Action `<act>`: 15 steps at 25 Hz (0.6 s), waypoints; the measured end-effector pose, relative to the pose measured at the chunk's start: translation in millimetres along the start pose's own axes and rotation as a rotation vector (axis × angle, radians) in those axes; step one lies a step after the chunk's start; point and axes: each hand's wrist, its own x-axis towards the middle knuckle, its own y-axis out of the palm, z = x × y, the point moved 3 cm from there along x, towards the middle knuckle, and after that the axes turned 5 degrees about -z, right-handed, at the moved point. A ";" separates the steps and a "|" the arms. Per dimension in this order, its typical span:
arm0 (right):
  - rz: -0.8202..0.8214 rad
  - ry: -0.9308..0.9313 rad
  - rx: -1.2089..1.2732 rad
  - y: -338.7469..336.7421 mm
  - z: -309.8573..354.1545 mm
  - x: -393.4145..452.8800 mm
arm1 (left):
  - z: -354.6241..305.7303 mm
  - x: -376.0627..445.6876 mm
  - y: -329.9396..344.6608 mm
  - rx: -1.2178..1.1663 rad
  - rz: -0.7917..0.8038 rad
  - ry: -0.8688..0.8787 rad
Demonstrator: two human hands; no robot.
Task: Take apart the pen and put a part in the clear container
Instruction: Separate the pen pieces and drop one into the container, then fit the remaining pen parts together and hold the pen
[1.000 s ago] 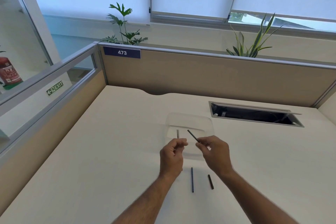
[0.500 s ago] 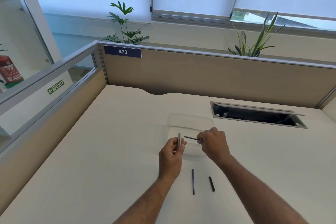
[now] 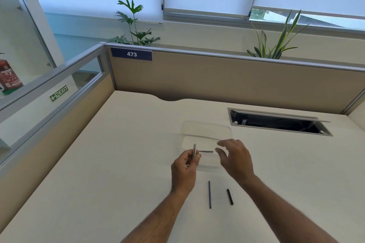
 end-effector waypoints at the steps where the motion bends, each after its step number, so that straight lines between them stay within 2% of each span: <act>1: 0.005 0.018 0.030 -0.4 2.6 -5.9 | 0.9 -0.3 -0.2 0.012 0.004 0.000; 4: 0.107 0.173 0.101 3.5 6.7 -25.5 | 3.6 -1.2 -2.2 0.031 0.017 0.007; 8: 0.429 0.471 0.073 20.0 2.0 -56.1 | 5.1 -2.4 -3.5 0.039 0.013 0.008; 15: 0.684 0.671 -0.001 29.8 -1.7 -76.7 | 7.2 -6.8 -3.6 0.061 0.027 0.012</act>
